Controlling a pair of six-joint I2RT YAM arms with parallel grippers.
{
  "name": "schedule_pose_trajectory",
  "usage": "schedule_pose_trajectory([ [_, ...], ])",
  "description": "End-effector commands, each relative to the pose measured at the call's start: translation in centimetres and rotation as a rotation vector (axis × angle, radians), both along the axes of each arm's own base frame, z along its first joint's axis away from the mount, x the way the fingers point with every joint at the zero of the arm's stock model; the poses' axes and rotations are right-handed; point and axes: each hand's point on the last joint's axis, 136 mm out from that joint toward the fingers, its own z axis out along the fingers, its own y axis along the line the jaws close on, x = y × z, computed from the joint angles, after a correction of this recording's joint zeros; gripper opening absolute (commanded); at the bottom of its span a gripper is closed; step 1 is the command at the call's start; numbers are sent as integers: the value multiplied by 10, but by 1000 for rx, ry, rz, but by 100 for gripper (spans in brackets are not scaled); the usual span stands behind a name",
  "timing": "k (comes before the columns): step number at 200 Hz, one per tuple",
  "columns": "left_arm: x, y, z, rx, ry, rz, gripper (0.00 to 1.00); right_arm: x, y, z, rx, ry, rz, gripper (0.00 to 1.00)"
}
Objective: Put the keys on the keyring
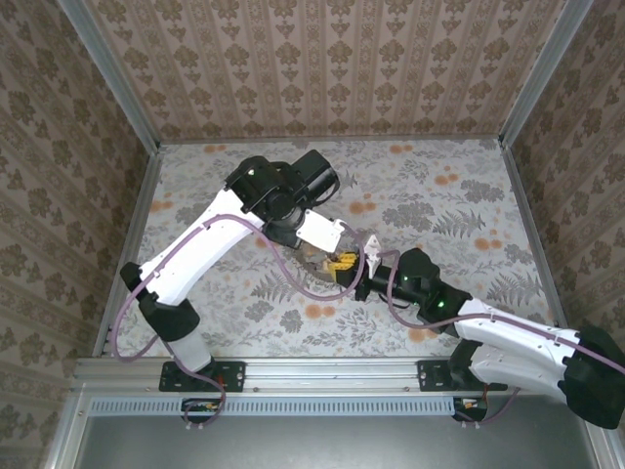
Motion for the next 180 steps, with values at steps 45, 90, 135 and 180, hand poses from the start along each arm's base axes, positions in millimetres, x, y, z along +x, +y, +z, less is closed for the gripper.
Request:
schedule_pose_trajectory([
  [45,-48,34,-32,-28,213,61,0,-47,29,-14,40,427,318,0],
  [90,-36,39,-67,-87,334,83,0,-55,34,-46,3,654,402,0],
  [135,-15,37,-113,-107,494,122,0,-34,32,-86,-50,791,313,4],
  [180,12,24,-150,-138,608,176,0,-17,21,-120,-137,859,196,14],
])
